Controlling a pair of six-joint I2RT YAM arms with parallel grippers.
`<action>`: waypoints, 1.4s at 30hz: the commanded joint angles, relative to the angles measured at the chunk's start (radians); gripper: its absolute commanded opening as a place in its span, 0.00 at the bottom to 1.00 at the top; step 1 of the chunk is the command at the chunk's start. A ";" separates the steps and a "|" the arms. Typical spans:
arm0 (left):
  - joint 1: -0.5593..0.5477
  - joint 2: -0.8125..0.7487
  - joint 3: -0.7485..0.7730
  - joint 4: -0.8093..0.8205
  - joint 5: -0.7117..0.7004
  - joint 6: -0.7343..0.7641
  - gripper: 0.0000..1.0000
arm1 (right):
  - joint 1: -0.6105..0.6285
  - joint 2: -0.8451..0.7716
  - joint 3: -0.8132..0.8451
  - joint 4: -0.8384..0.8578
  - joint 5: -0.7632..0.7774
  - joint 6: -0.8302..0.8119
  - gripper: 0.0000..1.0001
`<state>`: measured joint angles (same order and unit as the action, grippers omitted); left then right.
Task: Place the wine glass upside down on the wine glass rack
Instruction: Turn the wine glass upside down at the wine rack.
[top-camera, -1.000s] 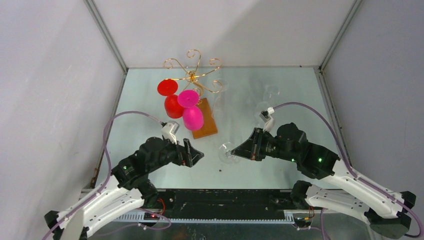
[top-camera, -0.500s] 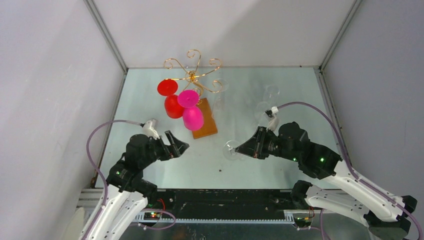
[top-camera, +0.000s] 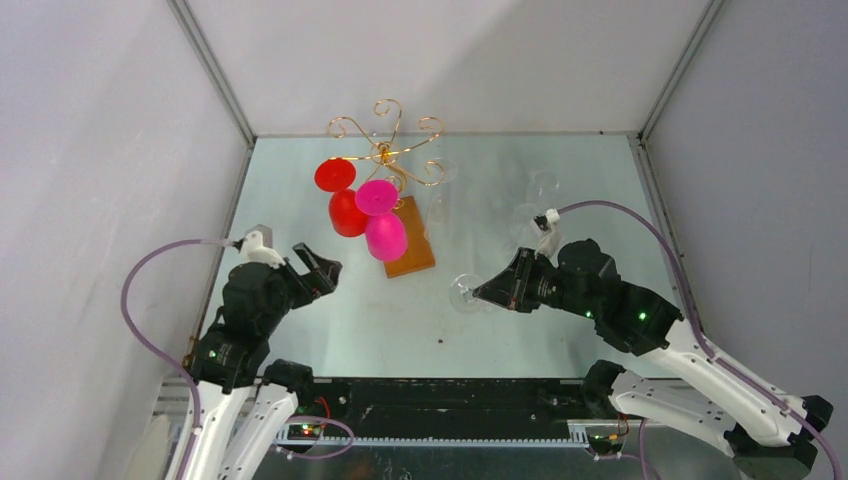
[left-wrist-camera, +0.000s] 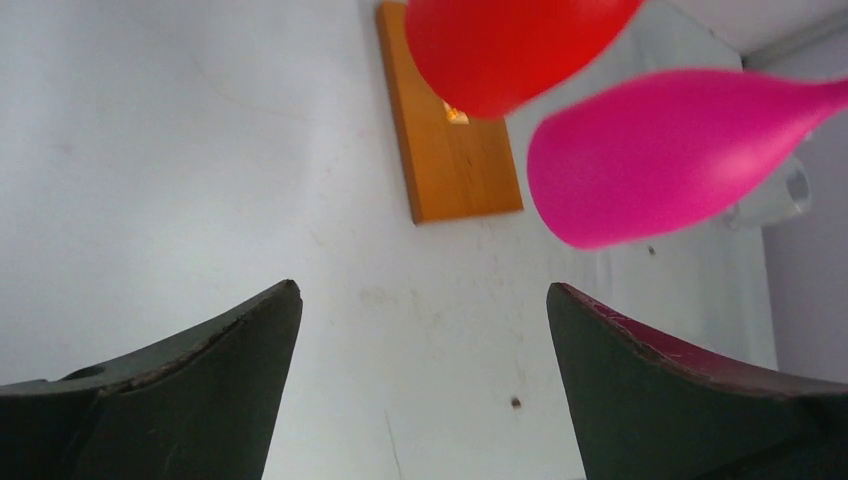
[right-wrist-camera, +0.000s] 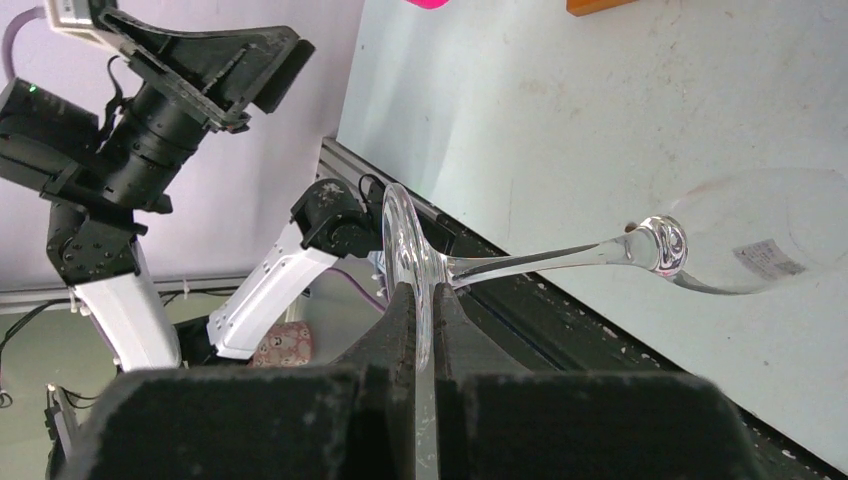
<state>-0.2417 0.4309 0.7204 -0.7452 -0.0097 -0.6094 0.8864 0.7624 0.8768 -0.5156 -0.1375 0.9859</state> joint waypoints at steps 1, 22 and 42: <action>0.011 -0.037 0.037 0.006 -0.231 0.059 1.00 | -0.028 0.004 0.036 0.092 -0.029 -0.025 0.00; 0.010 -0.217 -0.237 0.302 -0.433 0.378 1.00 | -0.199 0.079 0.043 0.197 -0.126 0.058 0.00; -0.001 -0.346 -0.279 0.255 -0.366 0.408 1.00 | -0.390 0.171 0.210 0.264 -0.223 0.007 0.00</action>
<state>-0.2401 0.1650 0.4828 -0.5232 -0.4217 -0.2451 0.5232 0.9325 1.0096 -0.3943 -0.3191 1.0016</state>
